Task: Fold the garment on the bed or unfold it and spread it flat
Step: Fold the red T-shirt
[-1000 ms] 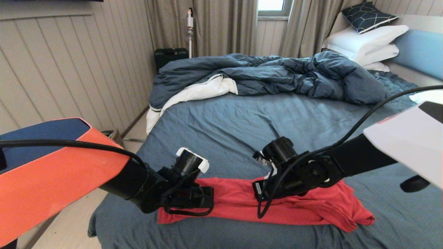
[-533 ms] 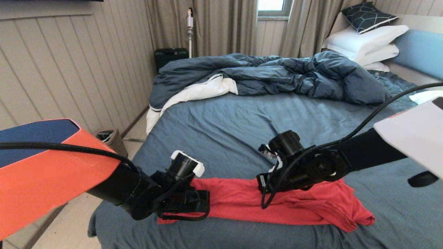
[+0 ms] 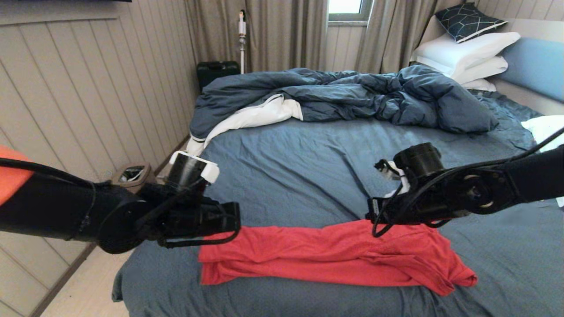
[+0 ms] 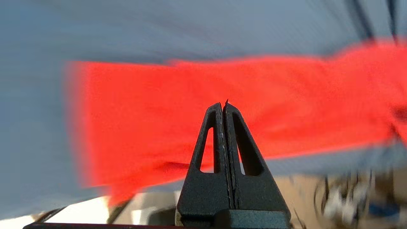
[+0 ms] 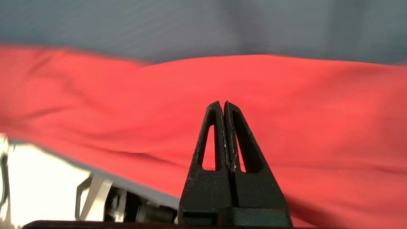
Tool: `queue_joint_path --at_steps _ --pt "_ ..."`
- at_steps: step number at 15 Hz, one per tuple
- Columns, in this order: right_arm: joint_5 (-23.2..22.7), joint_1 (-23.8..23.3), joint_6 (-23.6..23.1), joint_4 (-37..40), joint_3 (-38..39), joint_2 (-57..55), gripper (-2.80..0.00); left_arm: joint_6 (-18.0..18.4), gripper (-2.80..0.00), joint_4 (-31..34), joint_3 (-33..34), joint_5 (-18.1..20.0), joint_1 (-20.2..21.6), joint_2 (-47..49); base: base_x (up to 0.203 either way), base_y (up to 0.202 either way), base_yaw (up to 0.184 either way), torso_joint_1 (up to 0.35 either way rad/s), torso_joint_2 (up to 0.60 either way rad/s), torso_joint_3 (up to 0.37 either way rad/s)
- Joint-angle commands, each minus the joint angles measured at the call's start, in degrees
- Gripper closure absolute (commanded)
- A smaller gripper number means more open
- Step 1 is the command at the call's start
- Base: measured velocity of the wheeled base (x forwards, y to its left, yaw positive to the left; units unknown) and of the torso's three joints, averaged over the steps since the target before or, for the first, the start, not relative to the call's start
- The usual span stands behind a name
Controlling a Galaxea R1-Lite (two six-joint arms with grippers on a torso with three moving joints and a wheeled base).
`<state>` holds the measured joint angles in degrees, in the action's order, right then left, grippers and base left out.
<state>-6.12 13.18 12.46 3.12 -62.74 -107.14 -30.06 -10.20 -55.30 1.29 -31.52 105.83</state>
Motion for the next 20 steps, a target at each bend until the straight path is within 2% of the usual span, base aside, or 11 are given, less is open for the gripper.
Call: queue_joint_path --at_steps 1,3,5,9,13,14,18,20 --pt "-0.23 -6.49 -0.99 0.11 2.38 3.93 0.0 0.06 0.0 1.44 0.87 0.08 6.52 -3.67 0.0 0.0 0.0 0.0 0.0 0.0" --pt "-0.83 -12.71 -3.27 0.12 5.31 5.02 0.0 1.16 0.0 2.42 3.95 0.74 12.98 -4.67 0.0 0.0 0.0 0.0 0.0 0.0" --pt "-2.39 -17.02 -5.12 0.1 7.96 5.94 0.0 1.7 0.0 2.54 6.7 2.9 16.94 -5.12 0.0 0.0 0.0 0.0 0.0 0.0" --pt "-4.47 -21.96 -7.59 0.29 10.71 6.99 0.0 2.24 0.0 2.56 8.21 3.4 18.71 -4.76 0.0 0.0 0.0 0.0 0.0 0.0" --pt "-4.34 -22.48 -9.71 2.24 10.18 6.69 0.0 2.2 0.0 2.47 8.9 3.45 19.22 -4.01 0.0 0.0 0.0 0.0 0.0 0.0" --pt "-4.34 -22.94 -10.2 2.32 10.09 6.6 -2.8 2.2 0.0 2.47 9.02 3.45 19.22 -3.75 0.0 0.0 0.0 0.0 0.0 0.0" --pt "-4.25 -24.98 -16.03 5.27 10.18 6.51 -2.8 2.16 0.0 2.29 9.33 3.5 19.17 -2.97 0.0 0.0 0.0 0.0 0.0 0.0" --pt "-4.25 -25.13 -17.51 7.0 10.08 5.86 -2.8 2.11 0.0 2.24 9.33 3.6 19.16 -2.67 0.0 0.0 0.0 0.0 0.0 0.0"
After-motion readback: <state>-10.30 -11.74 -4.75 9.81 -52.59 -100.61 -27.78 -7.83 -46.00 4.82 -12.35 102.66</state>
